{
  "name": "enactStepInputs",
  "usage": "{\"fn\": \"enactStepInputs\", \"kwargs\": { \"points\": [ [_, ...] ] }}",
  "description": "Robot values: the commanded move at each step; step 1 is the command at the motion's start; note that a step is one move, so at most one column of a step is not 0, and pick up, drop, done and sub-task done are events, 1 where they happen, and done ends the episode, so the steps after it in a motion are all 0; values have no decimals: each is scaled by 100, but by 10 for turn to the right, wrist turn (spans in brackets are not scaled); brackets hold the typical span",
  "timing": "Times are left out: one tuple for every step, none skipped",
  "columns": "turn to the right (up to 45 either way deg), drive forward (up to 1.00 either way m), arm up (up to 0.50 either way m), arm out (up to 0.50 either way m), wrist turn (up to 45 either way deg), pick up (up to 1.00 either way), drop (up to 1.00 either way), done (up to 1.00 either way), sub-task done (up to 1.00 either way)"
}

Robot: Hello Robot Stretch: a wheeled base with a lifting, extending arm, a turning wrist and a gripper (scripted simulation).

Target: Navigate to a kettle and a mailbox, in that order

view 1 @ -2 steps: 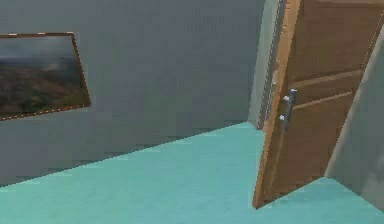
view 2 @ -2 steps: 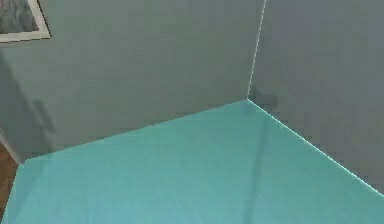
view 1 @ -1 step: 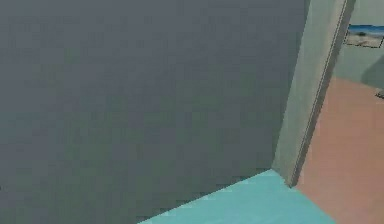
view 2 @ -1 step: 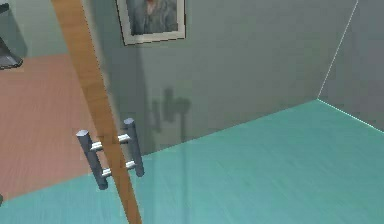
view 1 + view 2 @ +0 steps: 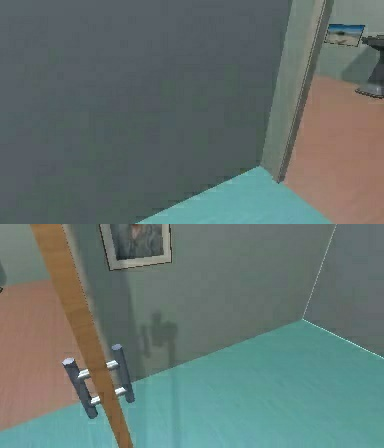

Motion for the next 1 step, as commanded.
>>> {"fn": "enactStepInputs", "kwargs": {
  "points": [
    [0,65,0,0,0,0,0,0,0]
  ]
}}
